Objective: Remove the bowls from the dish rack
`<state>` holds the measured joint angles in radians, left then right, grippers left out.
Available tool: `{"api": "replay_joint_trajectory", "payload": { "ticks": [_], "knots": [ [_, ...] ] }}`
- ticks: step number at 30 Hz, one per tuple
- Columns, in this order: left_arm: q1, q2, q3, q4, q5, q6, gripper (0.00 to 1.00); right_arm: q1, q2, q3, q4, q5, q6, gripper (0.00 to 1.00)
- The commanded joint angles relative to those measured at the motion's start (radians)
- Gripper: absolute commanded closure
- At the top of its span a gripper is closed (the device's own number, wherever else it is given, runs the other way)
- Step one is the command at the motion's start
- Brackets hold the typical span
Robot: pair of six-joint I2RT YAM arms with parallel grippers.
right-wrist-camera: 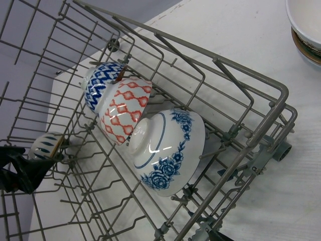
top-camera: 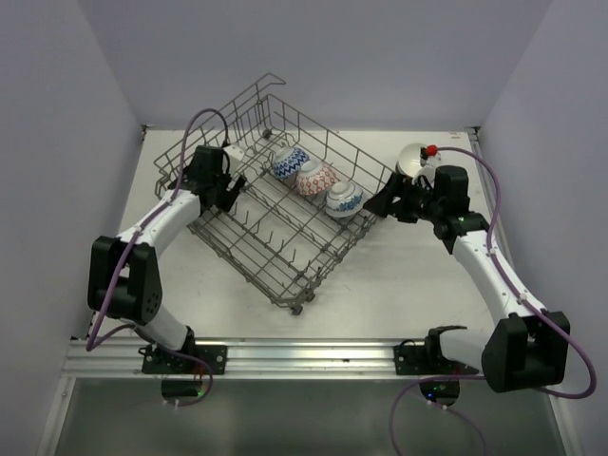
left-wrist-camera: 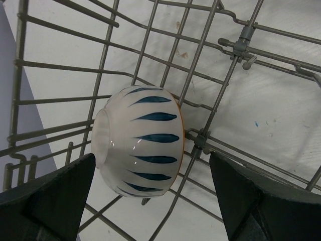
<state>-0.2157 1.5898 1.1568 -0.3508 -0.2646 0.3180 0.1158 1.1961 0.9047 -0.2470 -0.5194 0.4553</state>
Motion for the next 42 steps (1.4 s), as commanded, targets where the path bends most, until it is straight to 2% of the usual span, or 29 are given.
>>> {"api": "replay_joint_trajectory", "payload": {
  "ticks": [1,14,21,25,32,36,42],
  "knots": [
    [0.025,0.018,-0.016,0.065,0.011,0.02,0.0,-0.002,-0.012,0.007,0.015,0.001,-0.012,0.18],
    [0.038,0.058,-0.032,0.115,-0.111,0.041,0.03,-0.002,0.008,0.013,0.009,0.002,-0.015,0.18],
    [0.039,0.085,-0.014,0.113,-0.168,0.038,0.12,-0.002,0.011,0.011,0.008,0.005,-0.012,0.18],
    [0.038,0.056,0.012,0.085,-0.119,0.024,0.13,-0.002,0.011,0.013,0.006,0.005,-0.014,0.18],
    [0.038,-0.045,0.031,0.024,-0.044,-0.013,0.03,-0.002,0.017,0.014,0.006,0.004,-0.012,0.18],
    [0.038,-0.067,0.009,0.038,-0.094,0.012,0.0,-0.002,0.02,0.014,0.006,0.002,-0.012,0.18],
    [0.036,-0.028,0.078,0.0,-0.122,0.026,0.0,-0.002,0.02,0.016,0.003,0.002,-0.014,0.18]
  ]
}}
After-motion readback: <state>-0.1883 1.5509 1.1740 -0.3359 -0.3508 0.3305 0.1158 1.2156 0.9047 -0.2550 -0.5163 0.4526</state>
